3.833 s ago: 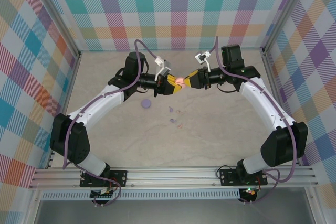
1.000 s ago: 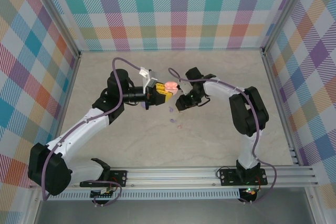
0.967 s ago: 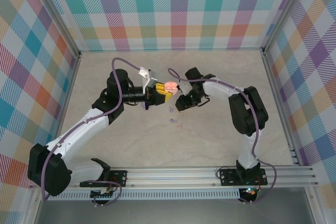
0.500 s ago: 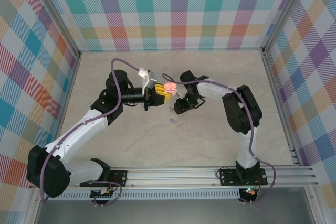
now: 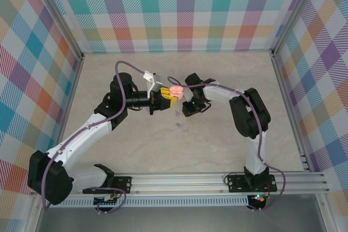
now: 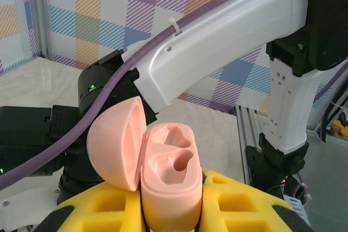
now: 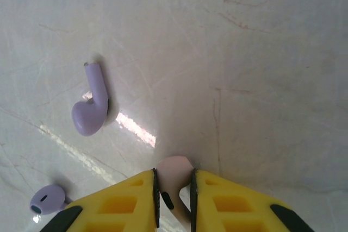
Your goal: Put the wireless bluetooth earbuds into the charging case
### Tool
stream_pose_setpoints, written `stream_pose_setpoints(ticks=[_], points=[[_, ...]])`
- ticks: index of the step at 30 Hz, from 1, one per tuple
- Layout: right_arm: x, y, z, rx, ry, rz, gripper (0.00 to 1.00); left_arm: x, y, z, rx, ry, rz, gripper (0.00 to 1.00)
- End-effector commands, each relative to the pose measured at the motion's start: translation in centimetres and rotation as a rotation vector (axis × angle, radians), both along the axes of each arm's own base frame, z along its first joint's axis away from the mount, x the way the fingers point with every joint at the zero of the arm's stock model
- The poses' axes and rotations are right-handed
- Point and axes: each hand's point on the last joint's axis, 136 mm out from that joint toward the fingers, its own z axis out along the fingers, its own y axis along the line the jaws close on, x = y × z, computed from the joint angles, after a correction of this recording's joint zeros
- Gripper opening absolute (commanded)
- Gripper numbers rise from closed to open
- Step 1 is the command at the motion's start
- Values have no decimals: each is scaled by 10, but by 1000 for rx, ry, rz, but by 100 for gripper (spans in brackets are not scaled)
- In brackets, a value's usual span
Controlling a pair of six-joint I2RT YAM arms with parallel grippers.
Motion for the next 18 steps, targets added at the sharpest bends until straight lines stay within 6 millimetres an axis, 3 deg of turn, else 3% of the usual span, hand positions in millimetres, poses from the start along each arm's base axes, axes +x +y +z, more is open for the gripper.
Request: stream_pose_setpoints(ticks=[1, 10, 18], points=[[10, -13, -1, -58, -23, -93, 22, -9, -1, 5, -13, -28, -17, 15], [11, -34, -5, -125, 2, -248, 24, -9, -1, 6, -15, -30, -15, 15], [4, -36, 6, -92, -5, -278, 40, -8, -2, 7, -19, -32, -16, 15]])
